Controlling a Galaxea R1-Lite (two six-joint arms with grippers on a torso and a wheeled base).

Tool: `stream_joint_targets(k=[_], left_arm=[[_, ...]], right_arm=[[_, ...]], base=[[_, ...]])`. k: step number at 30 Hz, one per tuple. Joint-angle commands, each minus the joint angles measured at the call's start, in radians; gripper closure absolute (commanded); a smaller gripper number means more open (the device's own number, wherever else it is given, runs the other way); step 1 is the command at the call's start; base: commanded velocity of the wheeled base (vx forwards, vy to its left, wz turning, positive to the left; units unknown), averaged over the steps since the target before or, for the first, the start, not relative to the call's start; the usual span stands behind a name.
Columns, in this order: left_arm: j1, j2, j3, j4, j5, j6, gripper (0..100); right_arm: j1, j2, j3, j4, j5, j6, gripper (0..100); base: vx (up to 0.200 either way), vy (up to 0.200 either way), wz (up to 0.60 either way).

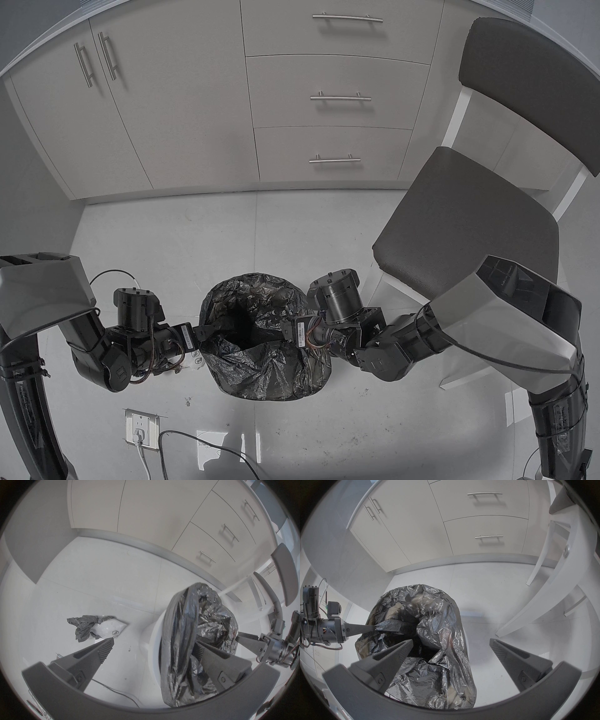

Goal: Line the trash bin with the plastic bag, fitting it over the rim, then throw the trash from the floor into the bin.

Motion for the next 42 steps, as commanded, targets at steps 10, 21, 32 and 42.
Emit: stream_joint_targets(k=[10,21,32,42], left_arm=[[0.005,0.073,-0.034,-0.009,0.051,0.002,0],[-0.037,0.11,-0.088,-0.003,0.079,0.004,0],[-0.024,0.098,-0.074,0.014,0.179,0.042,0],[-0.029,0.086,-0.083,0.0,0.318,0.045,0]], right_arm=[[-0.001,-0.005,-0.006,-0.02,-0.033,0.013,0],[-0.001,-0.005,0.002,-0.026,-0.035,0.013,0],[-0.005,-0.005,0.007,-0.028,-0.059,0.013,0],[-0.005,0.009,0.008,-0.028,-0.067,0.013,0]], base=[[0.0,0.0,0.0],[0.0,0.0,0.0],[0.0,0.0,0.0],[0.0,0.0,0.0]])
